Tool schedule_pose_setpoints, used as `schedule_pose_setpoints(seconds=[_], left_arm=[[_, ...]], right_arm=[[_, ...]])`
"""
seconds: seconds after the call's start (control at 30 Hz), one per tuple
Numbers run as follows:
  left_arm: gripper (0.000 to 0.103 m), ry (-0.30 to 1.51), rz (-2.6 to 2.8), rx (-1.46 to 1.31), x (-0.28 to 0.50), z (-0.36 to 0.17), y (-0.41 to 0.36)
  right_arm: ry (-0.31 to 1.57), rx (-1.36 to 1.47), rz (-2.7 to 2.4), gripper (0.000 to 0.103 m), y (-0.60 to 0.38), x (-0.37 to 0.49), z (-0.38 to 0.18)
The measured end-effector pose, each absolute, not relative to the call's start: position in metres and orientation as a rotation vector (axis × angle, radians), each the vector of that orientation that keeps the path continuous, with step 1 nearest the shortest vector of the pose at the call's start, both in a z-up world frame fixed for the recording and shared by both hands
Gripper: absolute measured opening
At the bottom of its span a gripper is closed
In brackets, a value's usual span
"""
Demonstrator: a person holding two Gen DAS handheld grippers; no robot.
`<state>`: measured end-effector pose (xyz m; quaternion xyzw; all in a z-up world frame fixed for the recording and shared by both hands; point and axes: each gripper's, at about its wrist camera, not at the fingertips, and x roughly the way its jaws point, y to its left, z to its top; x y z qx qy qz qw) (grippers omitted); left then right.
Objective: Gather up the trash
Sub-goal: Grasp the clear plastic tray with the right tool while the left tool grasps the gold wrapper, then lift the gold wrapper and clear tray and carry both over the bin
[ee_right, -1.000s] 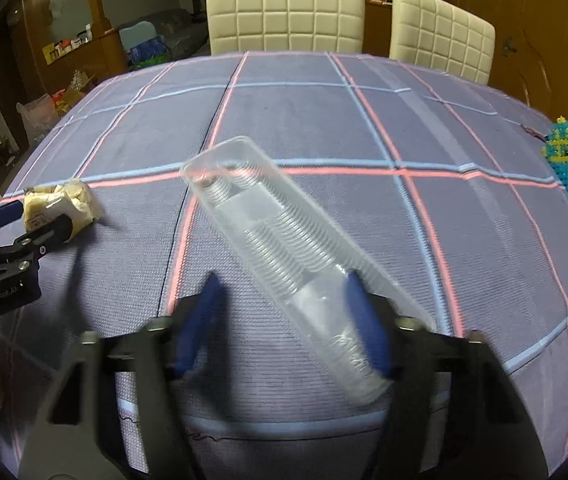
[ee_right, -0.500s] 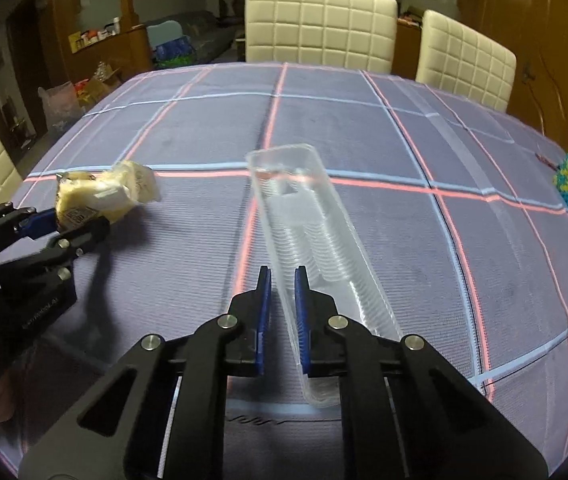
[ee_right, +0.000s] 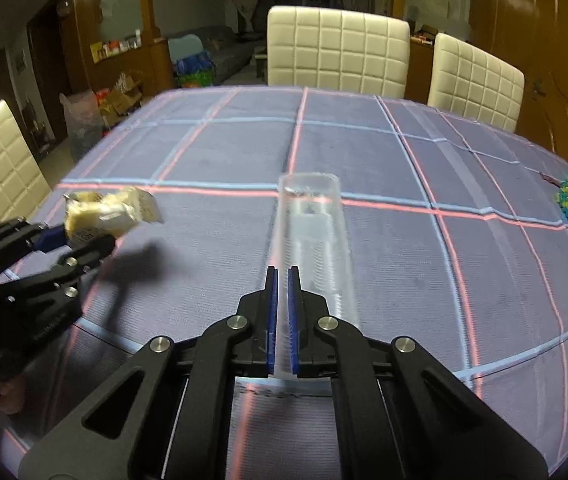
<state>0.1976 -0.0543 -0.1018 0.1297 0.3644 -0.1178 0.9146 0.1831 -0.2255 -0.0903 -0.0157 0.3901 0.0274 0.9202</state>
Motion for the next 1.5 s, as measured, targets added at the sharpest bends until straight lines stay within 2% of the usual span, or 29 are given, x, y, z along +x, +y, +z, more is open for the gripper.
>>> schedule_pose_setpoints(seconds=[0.03, 0.1, 0.13, 0.17, 0.2, 0.23, 0.3, 0.33, 0.37, 0.5, 0.53, 0.57, 0.63, 0.97, 1.5], left_arm=[[0.030, 0.753, -0.242, 0.267, 0.198, -0.102, -0.055], [0.030, 0.758, -0.241, 0.270, 0.199, -0.105, -0.059], [0.030, 0.763, -0.243, 0.272, 0.200, -0.106, -0.062], [0.030, 0.765, -0.242, 0.274, 0.200, -0.107, -0.063], [0.030, 0.768, -0.242, 0.275, 0.201, -0.108, -0.065], [0.030, 0.771, -0.241, 0.275, 0.201, -0.109, -0.066], [0.030, 0.780, -0.244, 0.274, 0.203, -0.111, -0.069], [0.030, 0.782, -0.244, 0.272, 0.203, -0.111, -0.069], [0.030, 0.780, -0.241, 0.271, 0.204, -0.111, -0.070], [0.030, 0.788, -0.247, 0.282, 0.203, -0.113, -0.074], [0.030, 0.786, -0.248, 0.284, 0.203, -0.113, -0.074], [0.030, 0.785, -0.249, 0.286, 0.202, -0.113, -0.074], [0.030, 0.787, -0.249, 0.292, 0.201, -0.113, -0.075], [0.030, 0.753, -0.199, 0.259, 0.177, -0.097, -0.047], [0.030, 0.725, -0.035, 0.224, 0.138, -0.084, 0.027]], right_arm=[[0.801, -0.046, 0.052, 0.009, -0.226, 0.183, -0.091], [0.806, -0.087, 0.034, 0.017, -0.225, 0.184, -0.093], [0.804, -0.093, 0.026, 0.043, -0.226, 0.184, -0.093], [0.800, -0.086, 0.018, 0.093, -0.228, 0.184, -0.094], [0.779, -0.079, 0.005, 0.098, -0.231, 0.183, -0.093], [0.741, -0.077, -0.006, 0.097, -0.233, 0.180, -0.092], [0.774, -0.074, 0.003, 0.088, -0.234, 0.185, -0.097], [0.800, -0.062, 0.012, 0.075, -0.235, 0.189, -0.102], [0.821, -0.054, 0.020, 0.067, -0.236, 0.193, -0.106], [0.906, 0.018, 0.044, 0.067, -0.245, 0.205, -0.126], [0.895, 0.028, 0.050, 0.061, -0.247, 0.204, -0.125], [0.892, 0.039, 0.066, 0.048, -0.247, 0.203, -0.124], [0.885, 0.015, 0.068, 0.043, -0.243, 0.199, -0.122], [0.787, -0.067, 0.186, 0.042, -0.202, 0.163, -0.087], [0.758, -0.189, 0.291, 0.044, -0.139, 0.142, -0.074]])
